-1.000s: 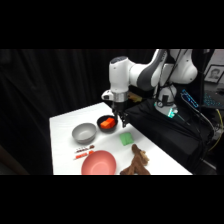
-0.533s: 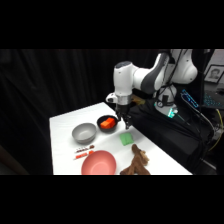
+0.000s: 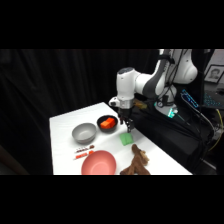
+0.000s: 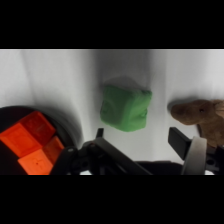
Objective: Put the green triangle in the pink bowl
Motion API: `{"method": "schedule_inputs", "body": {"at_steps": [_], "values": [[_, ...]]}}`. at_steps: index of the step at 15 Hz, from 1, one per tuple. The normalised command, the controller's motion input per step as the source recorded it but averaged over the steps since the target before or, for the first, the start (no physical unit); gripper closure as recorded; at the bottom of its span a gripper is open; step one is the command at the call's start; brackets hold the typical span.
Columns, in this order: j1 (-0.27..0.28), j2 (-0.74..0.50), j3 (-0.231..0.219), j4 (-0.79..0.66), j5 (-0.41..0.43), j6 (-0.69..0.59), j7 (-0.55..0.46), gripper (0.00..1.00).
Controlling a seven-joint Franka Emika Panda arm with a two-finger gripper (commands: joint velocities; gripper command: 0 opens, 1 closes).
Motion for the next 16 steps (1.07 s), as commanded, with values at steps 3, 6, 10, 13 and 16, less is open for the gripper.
{"method": "schedule_inputs", "body": {"at_steps": [3,6,10,13,16], "values": [[0.058,0.21,-0.010,0.02,0.009,0.31,0.15,0.00],[0.091,0.20,-0.042,0.02,-0.040,0.29,0.18,0.00],[0.109,0.20,-0.058,0.04,-0.016,0.26,0.13,0.00],[0.130,0.20,-0.074,0.06,-0.013,0.25,0.10,0.00],[0.131,0.21,-0.091,0.08,0.000,0.24,0.09,0.00]]}}
